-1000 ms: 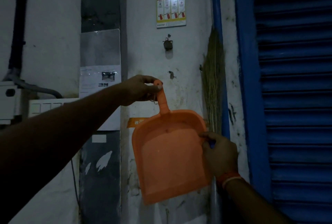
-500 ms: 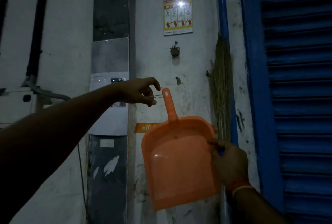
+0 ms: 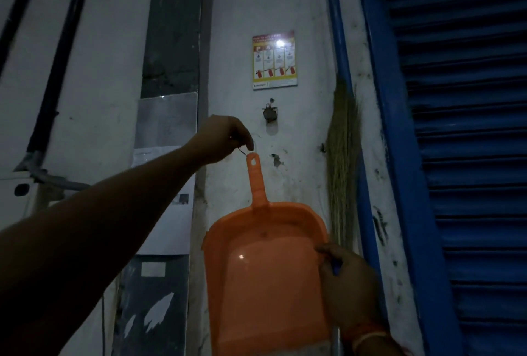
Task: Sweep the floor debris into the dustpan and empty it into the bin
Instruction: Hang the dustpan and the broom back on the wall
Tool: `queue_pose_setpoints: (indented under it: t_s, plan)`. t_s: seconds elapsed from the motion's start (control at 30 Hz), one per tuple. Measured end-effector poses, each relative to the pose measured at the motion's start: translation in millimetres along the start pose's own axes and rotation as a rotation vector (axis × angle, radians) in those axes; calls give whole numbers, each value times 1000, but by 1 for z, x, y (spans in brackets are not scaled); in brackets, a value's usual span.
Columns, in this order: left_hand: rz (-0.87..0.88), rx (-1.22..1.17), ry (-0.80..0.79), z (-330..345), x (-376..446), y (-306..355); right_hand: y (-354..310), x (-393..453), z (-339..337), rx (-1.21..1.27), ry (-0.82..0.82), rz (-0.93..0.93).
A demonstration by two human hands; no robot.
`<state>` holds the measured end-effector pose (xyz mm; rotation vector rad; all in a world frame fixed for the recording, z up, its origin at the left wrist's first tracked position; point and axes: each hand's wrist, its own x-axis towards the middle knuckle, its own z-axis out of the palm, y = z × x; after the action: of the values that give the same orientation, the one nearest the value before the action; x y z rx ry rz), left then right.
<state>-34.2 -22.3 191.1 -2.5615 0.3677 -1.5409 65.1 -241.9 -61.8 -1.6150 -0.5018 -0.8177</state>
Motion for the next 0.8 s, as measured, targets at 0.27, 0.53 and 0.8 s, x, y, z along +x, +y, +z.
queue_pose_setpoints:
  t_s: [0.27,0.53,0.8]
  plan:
    - [-51,33,321,16,78,-17,-35,60,25,-25,130,-102]
    - [-139,-14,329,46,156,-47,-58,108,45,-112,225,-132]
    - [-165,-87,281,73,189,-71,-47,132,65,-195,265,-166]
